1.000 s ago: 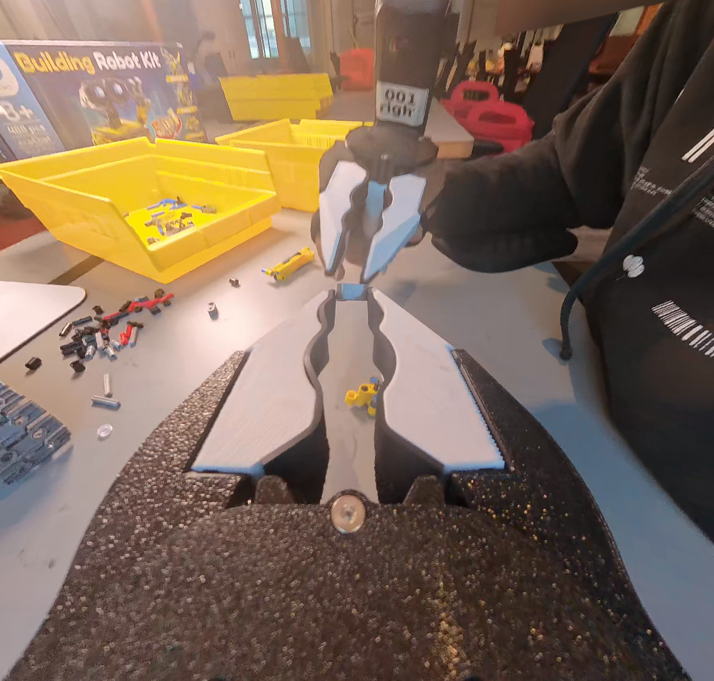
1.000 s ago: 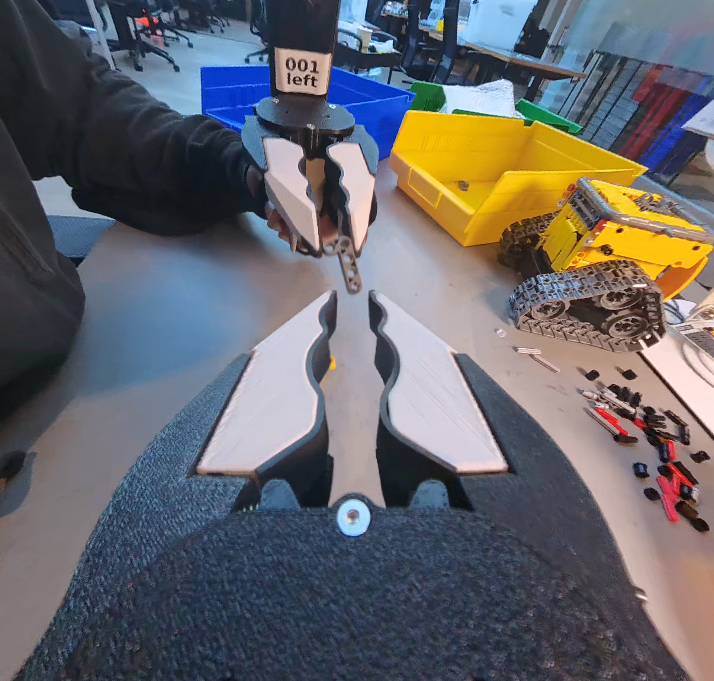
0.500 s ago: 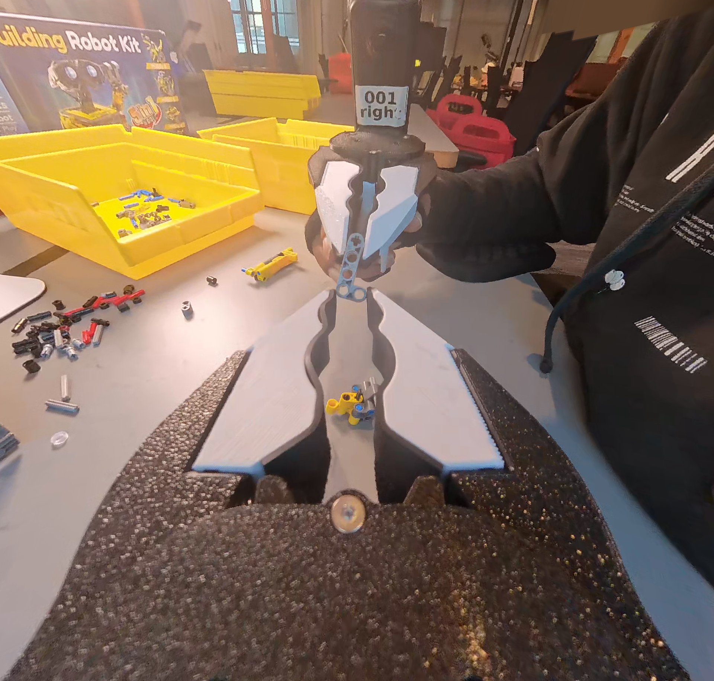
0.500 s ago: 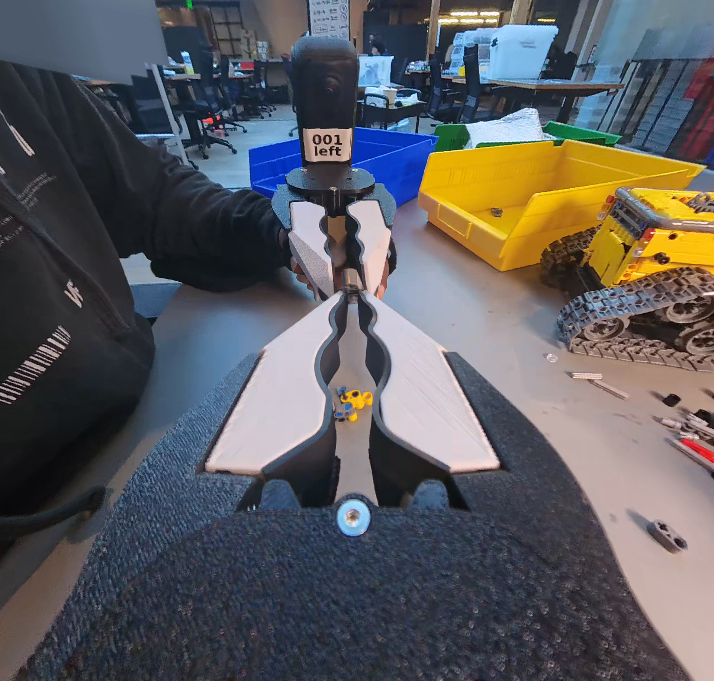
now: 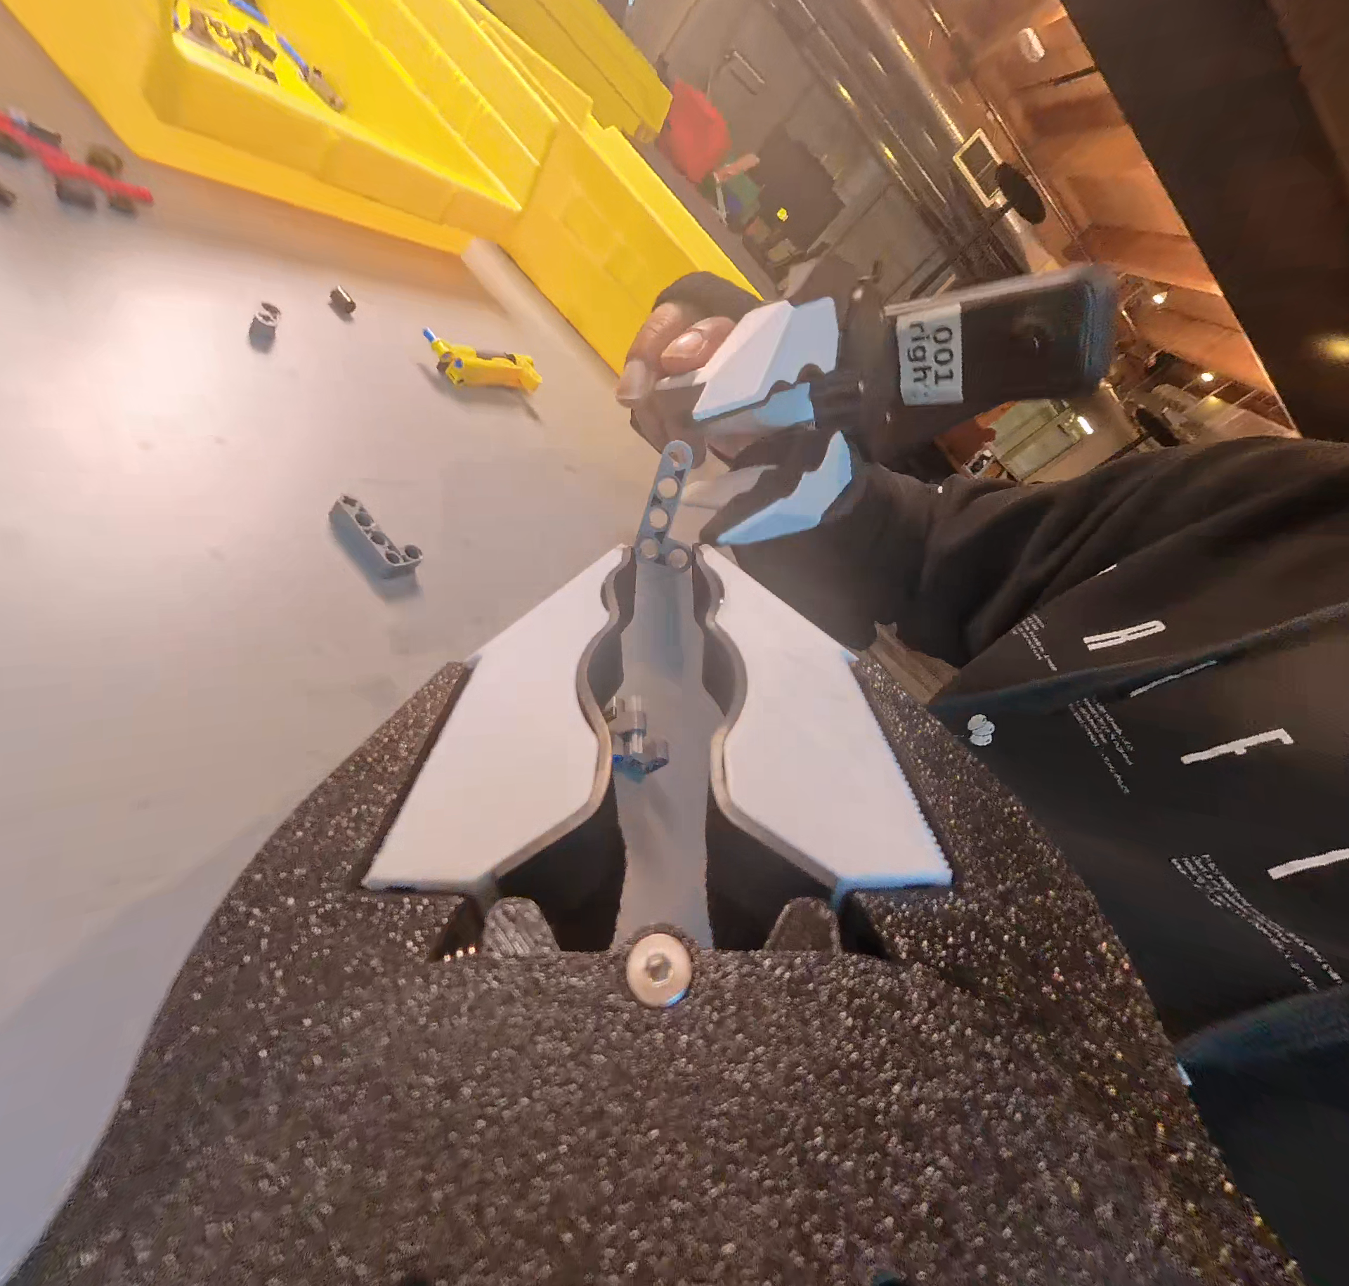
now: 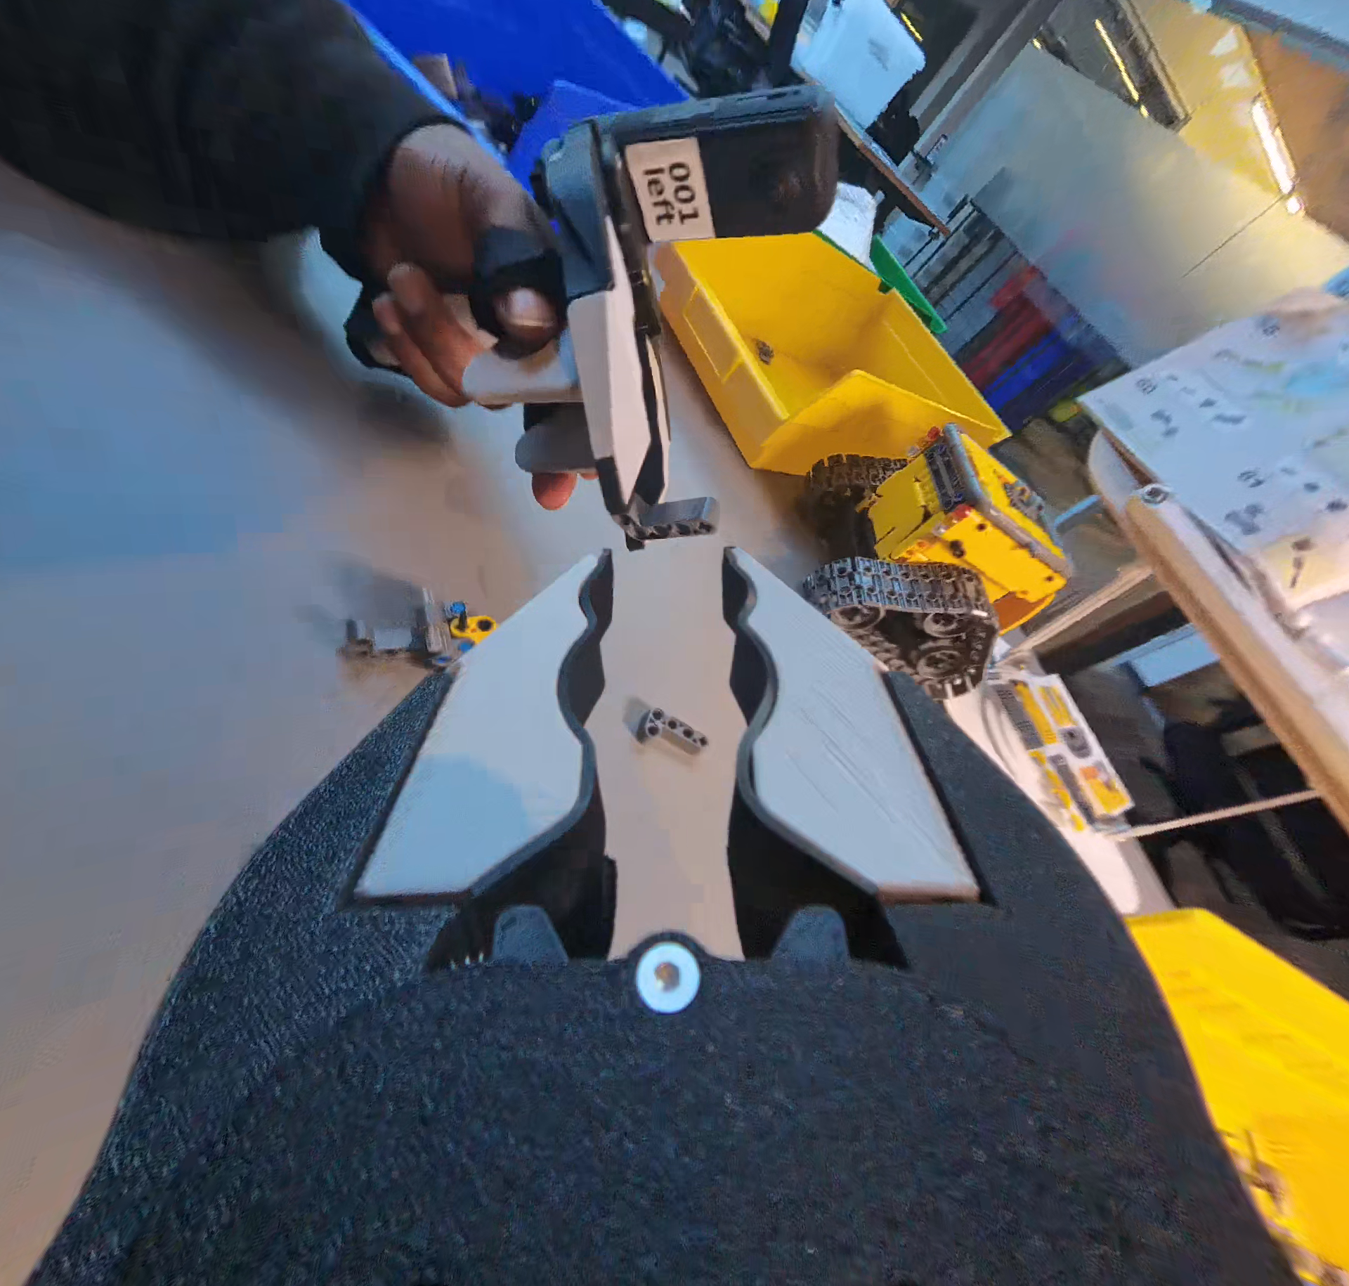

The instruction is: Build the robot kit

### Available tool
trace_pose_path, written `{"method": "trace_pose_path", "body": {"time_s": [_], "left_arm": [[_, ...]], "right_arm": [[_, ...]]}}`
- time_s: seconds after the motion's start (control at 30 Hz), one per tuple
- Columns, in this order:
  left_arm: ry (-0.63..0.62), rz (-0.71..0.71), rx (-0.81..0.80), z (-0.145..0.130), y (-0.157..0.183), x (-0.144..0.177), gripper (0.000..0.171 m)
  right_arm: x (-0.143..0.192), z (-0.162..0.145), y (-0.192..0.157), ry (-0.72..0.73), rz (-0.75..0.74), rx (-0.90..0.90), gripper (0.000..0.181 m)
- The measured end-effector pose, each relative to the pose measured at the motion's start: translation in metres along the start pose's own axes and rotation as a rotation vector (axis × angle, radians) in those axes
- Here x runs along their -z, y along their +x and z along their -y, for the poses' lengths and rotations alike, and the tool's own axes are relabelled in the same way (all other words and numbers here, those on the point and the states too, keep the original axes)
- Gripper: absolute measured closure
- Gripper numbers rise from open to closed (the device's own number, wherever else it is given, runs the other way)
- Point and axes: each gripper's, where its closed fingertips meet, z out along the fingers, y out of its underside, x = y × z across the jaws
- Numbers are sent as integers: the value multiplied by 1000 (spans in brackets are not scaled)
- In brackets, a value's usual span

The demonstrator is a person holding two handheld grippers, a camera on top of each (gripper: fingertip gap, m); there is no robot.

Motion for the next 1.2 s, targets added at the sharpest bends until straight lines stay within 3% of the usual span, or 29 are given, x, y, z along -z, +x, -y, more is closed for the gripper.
{"method": "trace_pose_path", "body": {"time_s": [0.17, 0.37, 0.57, 0.67, 0.77, 0.9, 0.97, 1.07, 1.2], "left_arm": [[1, -31, 106, -6, 3, -11, 157], [28, -75, 188, -6, 7, -15, 157], [32, -131, 232, -7, 12, -16, 157], [20, -114, 149, -4, 14, -12, 150], [-49, 0, -44, -5, 4, -3, 141], [-191, 152, -288, -17, -12, 8, 140], [-212, 158, -325, -20, -12, 7, 142], [-135, 24, -182, -15, 6, -1, 143], [86, -241, 129, 13, 32, -2, 143]], "right_arm": [[-15, -3, -12, -66, -36, 132, 131], [-18, 0, -6, -28, -61, -17, 145], [-16, 3, -9, 21, 5, -139, 146], [-13, 5, -8, 56, 48, -235, 146], [-8, -2, -1, 53, 62, -316, 146], [-2, -9, 4, 61, 80, -384, 146], [-2, -8, 2, 65, 82, -373, 146], [-4, 3, -3, 100, 75, -304, 146], [0, 39, -5, 281, 50, -288, 146]]}}
